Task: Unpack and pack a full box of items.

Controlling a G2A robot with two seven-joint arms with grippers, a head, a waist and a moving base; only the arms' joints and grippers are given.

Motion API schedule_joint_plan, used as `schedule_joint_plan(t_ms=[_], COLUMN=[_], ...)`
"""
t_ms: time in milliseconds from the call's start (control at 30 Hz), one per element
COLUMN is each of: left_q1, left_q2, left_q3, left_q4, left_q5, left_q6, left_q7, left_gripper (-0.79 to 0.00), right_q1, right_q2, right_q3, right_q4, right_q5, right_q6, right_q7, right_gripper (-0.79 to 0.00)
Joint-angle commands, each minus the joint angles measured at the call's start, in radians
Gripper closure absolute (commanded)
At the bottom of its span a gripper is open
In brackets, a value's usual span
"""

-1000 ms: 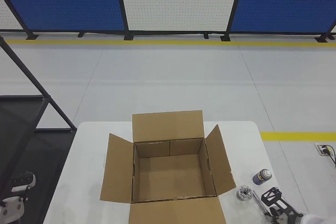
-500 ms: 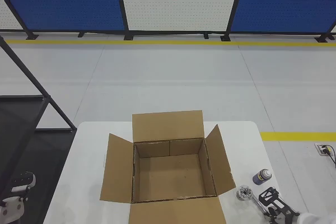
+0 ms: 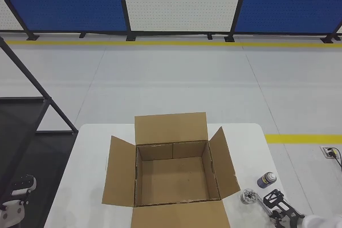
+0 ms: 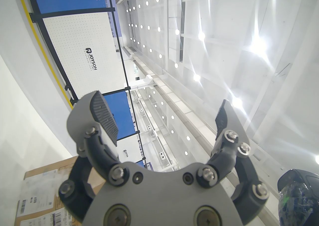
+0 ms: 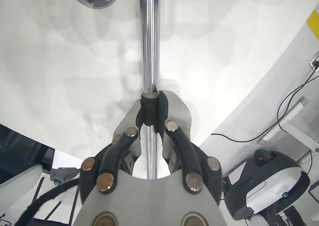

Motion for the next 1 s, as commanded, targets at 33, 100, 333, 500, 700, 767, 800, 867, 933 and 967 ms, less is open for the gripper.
schedule_joint_plan(t_ms=[33, 100, 333, 500, 700, 767, 800, 867, 933, 967], left_q1=[0.000, 0.000, 0.000, 0.000, 0.000, 0.000, 0.000, 0.000, 0.000, 0.000], left_q2=[0.000, 0.000, 0.000, 0.000, 0.000, 0.000, 0.000, 0.000, 0.000, 0.000], left_q3=[0.000, 0.000, 0.000, 0.000, 0.000, 0.000, 0.000, 0.000, 0.000, 0.000], left_q4=[0.000, 0.000, 0.000, 0.000, 0.000, 0.000, 0.000, 0.000, 0.000, 0.000], left_q5=[0.000, 0.000, 0.000, 0.000, 0.000, 0.000, 0.000, 0.000, 0.000, 0.000], left_q6=[0.000, 0.000, 0.000, 0.000, 0.000, 0.000, 0.000, 0.000, 0.000, 0.000], left_q7=[0.000, 0.000, 0.000, 0.000, 0.000, 0.000, 0.000, 0.000, 0.000, 0.000], left_gripper=[-0.785, -0.785, -0.785, -0.785, -0.785, -0.785, -0.785, -0.785, -0.785, -0.785], right_q1=[-0.017, -0.038, -0.171, -0.285, -0.364, -0.381, -0.387, -0.395, -0.395, -0.395], right_q2=[0.004, 0.009, 0.020, 0.019, 0.021, 0.024, 0.024, 0.026, 0.026, 0.026], right_q3=[0.046, 0.092, 0.318, 0.482, 0.606, 0.639, 0.645, 0.657, 0.657, 0.657], right_q4=[-0.006, -0.016, -0.104, -0.176, -0.300, -0.354, -0.373, -0.399, -0.399, -0.399], right_q5=[0.039, 0.070, 0.227, 0.405, 0.546, 0.586, 0.593, 0.598, 0.598, 0.598], right_q6=[-0.016, -0.031, -0.123, -0.247, -0.335, -0.351, -0.353, -0.357, -0.357, -0.357], right_q7=[-0.017, -0.033, -0.119, -0.197, -0.221, -0.211, -0.203, -0.189, -0.189, -0.189], right_gripper=[0.000, 0.000, 0.000, 0.000, 0.000, 0.000, 0.000, 0.000, 0.000, 0.000])
